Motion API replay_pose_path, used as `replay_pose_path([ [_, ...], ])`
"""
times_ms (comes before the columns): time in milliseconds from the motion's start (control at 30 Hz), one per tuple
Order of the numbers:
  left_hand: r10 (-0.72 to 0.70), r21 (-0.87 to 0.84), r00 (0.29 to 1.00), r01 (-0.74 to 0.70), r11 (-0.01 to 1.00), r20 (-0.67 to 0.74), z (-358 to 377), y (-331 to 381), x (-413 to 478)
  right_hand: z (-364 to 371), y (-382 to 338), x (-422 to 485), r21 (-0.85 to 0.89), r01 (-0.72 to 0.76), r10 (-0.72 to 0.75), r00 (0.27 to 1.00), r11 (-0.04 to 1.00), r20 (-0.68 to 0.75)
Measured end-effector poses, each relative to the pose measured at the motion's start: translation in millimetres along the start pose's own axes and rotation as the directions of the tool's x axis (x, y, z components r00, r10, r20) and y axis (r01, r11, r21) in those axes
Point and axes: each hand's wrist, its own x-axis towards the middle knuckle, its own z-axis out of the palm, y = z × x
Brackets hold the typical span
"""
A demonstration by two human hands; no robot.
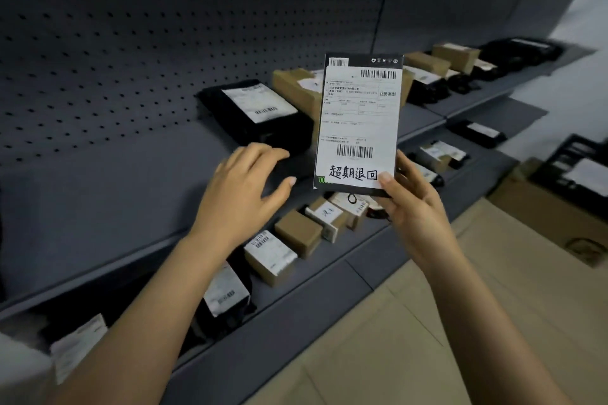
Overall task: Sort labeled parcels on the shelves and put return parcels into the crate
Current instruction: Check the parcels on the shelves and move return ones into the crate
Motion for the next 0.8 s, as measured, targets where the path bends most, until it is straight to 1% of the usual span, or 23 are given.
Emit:
replay_pose_path([
  [133, 0.062, -0.006, 0.997, -0.062, 0.998, 0.046, 28.0, 39.7, 0.0, -48.1, -1.1, -21.1, -0.021, 0.01, -0.012, 0.995, 1.0, -0.1],
  [267, 0.121, 0.007, 0.988, -0.122, 0.992, 0.091, 56.8, 89.3, 6.4, -102.7, -7.4, -43.4, 0.028, 0.025, -0.02, 0.983, 0.999, -0.18],
  [433, 0.2, -0.028, 0.973, -0.198, 0.98, 0.114, 98.3, 171.1, 20.1, -185.8, -23.6, -76.6, 0.044, 0.042, -0.028, 0.963, 0.998, -0.268],
  [600, 0.262, -0.066, 0.957, -0.255, 0.965, 0.125, 154.7, 255.7, 26.7, -280.1, -25.5, -111.5, 0.035, 0.014, 0.0, 0.934, 0.999, -0.357],
  [700, 0.314, -0.094, 0.936, -0.303, 0.949, 0.161, 190.0, 301.3, 25.6, -330.5, -22.4, -131.7, 0.026, -0.005, 0.016, 0.915, 1.0, -0.403],
  [800, 0.372, -0.131, 0.902, -0.35, 0.927, 0.218, 222.6, 337.5, 23.4, -373.8, -13.6, -148.9, 0.059, -0.026, 0.051, 0.886, 0.998, -0.461],
])
